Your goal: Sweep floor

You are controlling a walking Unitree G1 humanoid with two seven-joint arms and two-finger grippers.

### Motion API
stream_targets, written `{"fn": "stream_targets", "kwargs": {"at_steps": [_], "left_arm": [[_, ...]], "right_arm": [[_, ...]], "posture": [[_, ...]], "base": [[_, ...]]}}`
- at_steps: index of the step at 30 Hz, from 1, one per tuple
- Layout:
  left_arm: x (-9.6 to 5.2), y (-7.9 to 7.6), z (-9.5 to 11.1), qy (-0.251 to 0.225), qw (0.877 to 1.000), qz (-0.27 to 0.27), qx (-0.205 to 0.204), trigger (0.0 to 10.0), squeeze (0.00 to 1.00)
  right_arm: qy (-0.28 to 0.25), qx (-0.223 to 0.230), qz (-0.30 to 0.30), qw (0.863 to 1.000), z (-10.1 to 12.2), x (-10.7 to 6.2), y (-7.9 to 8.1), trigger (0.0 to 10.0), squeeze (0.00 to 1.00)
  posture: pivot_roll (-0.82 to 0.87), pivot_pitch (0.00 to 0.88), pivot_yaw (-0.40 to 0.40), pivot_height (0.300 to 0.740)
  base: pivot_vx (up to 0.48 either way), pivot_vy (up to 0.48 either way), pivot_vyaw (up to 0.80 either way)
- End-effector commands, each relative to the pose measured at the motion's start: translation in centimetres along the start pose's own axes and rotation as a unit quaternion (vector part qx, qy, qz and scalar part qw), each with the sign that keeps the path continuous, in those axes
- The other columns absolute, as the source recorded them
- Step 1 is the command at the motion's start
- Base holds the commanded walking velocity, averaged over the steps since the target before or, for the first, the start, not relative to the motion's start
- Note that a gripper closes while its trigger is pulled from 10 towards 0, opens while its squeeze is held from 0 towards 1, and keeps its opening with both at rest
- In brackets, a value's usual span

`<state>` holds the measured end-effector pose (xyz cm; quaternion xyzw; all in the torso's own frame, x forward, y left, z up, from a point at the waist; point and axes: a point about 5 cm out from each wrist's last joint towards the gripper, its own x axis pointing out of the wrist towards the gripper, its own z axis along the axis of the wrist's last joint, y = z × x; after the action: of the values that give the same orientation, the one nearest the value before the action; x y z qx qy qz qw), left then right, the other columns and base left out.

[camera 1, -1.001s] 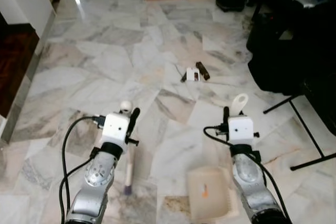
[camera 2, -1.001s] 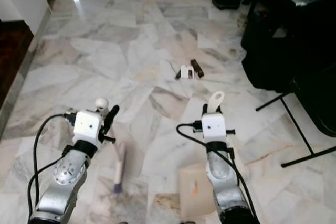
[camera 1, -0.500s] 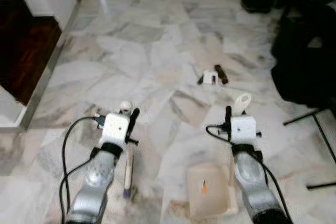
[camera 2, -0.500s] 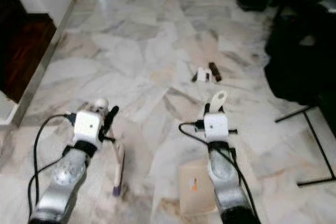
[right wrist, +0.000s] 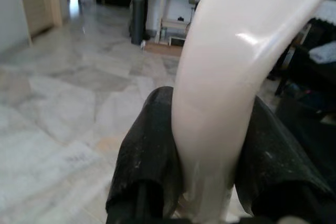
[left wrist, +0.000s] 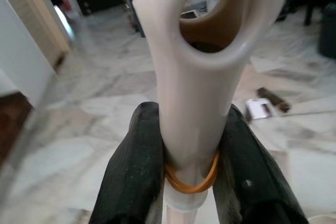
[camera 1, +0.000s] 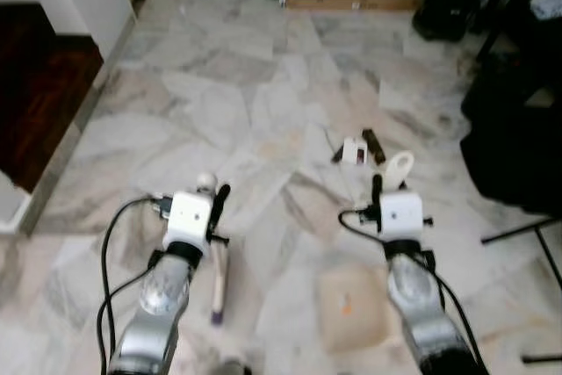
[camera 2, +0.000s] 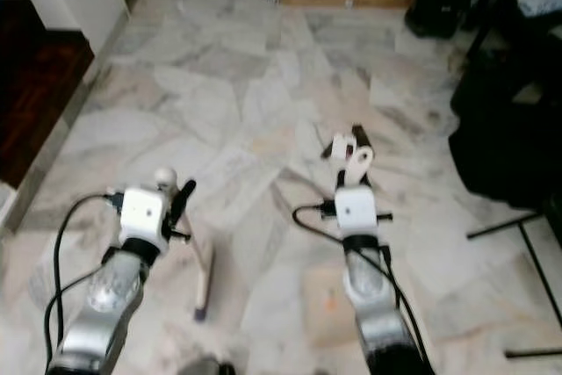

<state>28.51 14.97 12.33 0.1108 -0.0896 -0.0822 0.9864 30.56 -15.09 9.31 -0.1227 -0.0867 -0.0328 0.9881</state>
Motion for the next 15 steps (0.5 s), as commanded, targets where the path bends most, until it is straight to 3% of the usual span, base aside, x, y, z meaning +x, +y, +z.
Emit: {"fn": "stream_targets", "kwargs": {"at_steps": [1,15], "left_arm": [[0.12,-0.39,0.54,-0.015,1.0,-0.005,0.003,10.0,0.0],[0.28,-0.41,0.58,-0.02,1.0,-0.007,0.001,10.0,0.0]], "right_arm": [[-0.005,-0.012,-0.009,1.0,0.04,0.07,-0.96,10.0,0.0],[-0.019,-0.007,0.003,1.0,0.31,-0.06,-0.55,10.0,0.0]], "posture": [[0.04,0.129,0.036,0.74],[0.03,0.075,0.046,0.74]], "base": [[0.33,0.0,0.0],[0.33,0.0,0.0]]}}
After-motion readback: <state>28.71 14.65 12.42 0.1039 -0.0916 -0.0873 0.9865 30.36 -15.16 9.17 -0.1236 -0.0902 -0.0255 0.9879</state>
